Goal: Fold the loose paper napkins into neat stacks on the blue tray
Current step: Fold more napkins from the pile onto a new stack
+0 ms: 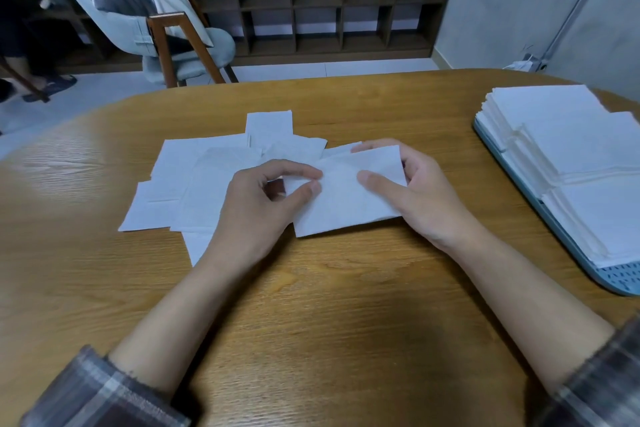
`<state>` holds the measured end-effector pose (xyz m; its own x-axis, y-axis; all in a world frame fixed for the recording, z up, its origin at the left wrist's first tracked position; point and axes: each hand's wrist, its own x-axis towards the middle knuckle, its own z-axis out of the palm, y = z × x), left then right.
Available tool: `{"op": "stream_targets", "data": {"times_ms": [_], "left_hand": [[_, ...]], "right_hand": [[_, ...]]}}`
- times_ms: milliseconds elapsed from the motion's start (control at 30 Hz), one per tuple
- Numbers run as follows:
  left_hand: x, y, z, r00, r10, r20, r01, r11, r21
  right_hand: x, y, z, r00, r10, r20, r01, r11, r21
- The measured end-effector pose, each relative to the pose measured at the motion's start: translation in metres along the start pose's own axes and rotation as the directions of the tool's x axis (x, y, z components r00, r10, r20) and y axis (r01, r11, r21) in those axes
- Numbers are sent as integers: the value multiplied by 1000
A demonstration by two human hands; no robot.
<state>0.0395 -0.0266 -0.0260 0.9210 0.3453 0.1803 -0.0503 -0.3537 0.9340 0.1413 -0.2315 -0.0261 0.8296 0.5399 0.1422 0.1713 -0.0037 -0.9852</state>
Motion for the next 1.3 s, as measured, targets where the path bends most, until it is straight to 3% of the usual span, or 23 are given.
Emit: {"op": "stream_targets", "data": {"times_ms": [33,100,167,267,300,367,467,567,700,1000,1100,1300], "left_hand": [[1,-1,0,999,19,-33,-18,999,38],[0,0,-1,998,12,-61,-11,1000,14],[-2,6,0,998,-53,27,56,990,-129],[-6,13,2,984,-20,177,65,966,-252],[-6,11,3,984,23,175,16,976,-219],[-3,5,4,988,91,128,-79,992,-99],[-2,-2,4,991,95,93,-89,994,-66],[-2,-7,4,969,156,191,-183,974,135],[-3,-16,7,925,131,356,-278,873,401],[-4,-19,11,839,334,429,-526,701,482],[-6,-16,12,843,368,393,-525,724,447],[-9,-3,9,899,402,176,-438,845,306]], "right_hand": [[0,-2,-2,1000,-8,14,7,1000,18],[0,-6,-7,998,11,55,-24,974,225],[0,-8,-11,997,41,62,-59,943,328],[1,-3,-8,1000,-22,12,22,1000,20],[1,-2,-7,999,-39,9,39,998,-57],[1,-3,-9,999,-31,36,32,999,-25],[1,-7,-15,992,-34,118,48,992,-118],[4,-4,-22,998,-53,-32,43,967,-250],[10,3,-31,963,-84,-255,8,958,-285],[10,7,-29,948,-95,-305,19,970,-241],[10,6,-28,956,-93,-278,24,970,-240],[10,8,-26,968,-53,-244,21,991,-131]]}}
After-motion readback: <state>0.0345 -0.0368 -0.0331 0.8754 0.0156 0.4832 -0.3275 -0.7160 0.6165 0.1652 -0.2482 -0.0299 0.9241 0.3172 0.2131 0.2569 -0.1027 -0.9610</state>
